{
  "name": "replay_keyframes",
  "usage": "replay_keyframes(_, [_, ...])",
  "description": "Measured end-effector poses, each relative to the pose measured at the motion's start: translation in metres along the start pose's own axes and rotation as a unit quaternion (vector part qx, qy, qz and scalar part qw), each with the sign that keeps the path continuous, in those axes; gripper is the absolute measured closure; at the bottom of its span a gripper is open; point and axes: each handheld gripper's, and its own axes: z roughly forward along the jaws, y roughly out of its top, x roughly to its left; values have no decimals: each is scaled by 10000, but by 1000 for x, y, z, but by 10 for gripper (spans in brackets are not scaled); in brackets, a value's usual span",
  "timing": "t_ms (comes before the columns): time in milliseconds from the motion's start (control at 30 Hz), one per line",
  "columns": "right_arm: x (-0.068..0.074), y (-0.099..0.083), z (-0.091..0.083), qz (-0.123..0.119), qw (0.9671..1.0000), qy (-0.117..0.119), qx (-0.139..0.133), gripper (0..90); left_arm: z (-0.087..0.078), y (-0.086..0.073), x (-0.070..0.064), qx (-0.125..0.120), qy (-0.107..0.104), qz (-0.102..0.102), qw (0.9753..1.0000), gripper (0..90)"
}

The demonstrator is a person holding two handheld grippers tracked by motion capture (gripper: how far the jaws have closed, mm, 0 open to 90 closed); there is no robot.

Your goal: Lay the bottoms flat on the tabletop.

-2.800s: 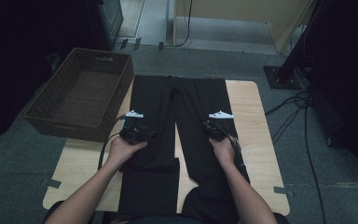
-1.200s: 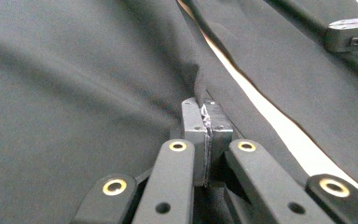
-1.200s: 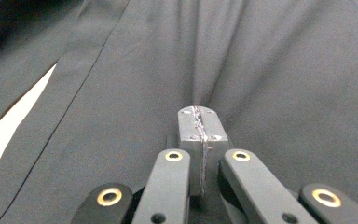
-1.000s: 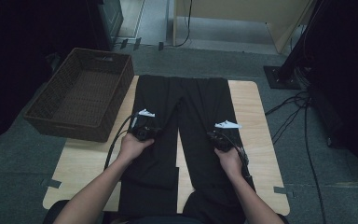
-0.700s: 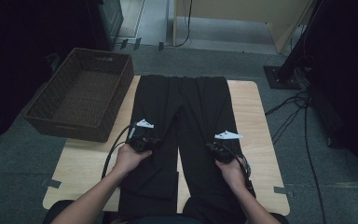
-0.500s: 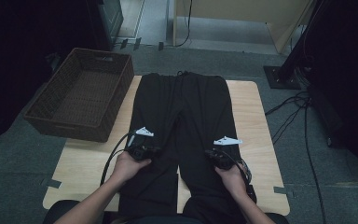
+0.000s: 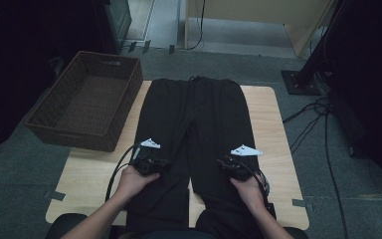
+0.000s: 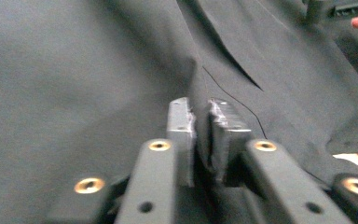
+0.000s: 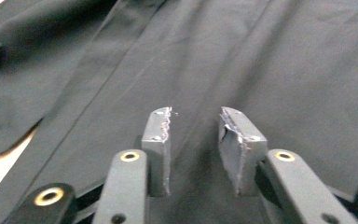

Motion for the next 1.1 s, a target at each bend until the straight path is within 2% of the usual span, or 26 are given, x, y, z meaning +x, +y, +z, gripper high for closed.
replay_keyframes(233, [-16, 16, 10, 54, 9995, -264, -188, 547, 3, 0, 4, 16, 73, -51, 10000, 805])
replay_keyframes(333, [-23, 25, 17, 113, 9991, -335, -224, 534, 2, 1, 5, -51, 56, -90, 9999, 739])
replay_keyframes(400, [-26, 28, 20, 103, 9990, -378, -213, 531, 0, 3, 6, -121, 76, -136, 9998, 654])
replay_keyframes(467, [-30, 32, 24, 142, 9988, -405, -219, 524, -2, 7, 8, -180, 69, -161, 9997, 605])
replay_keyframes(567, [-34, 34, 27, 118, 9985, -462, -266, 512, -5, 17, 14, -261, 148, -138, 9995, 537])
replay_keyframes(667, [-39, 39, 31, 175, 9985, -463, -229, 500, -8, 30, 22, -380, 225, -104, 9990, 531])
replay_keyframes(733, [-42, 42, 34, 242, 9983, -468, -261, 496, -5, 40, 29, -381, 279, -95, 9988, 526])
replay_keyframes(900, [-50, 53, 44, 215, 9980, -531, -254, 485, 3, 62, 45, -488, 368, -70, 9981, 502])
replay_keyframes(1100, [-60, 63, 56, 226, 9974, -651, -189, 469, 16, 84, 62, -521, 610, 37, 9968, 479])
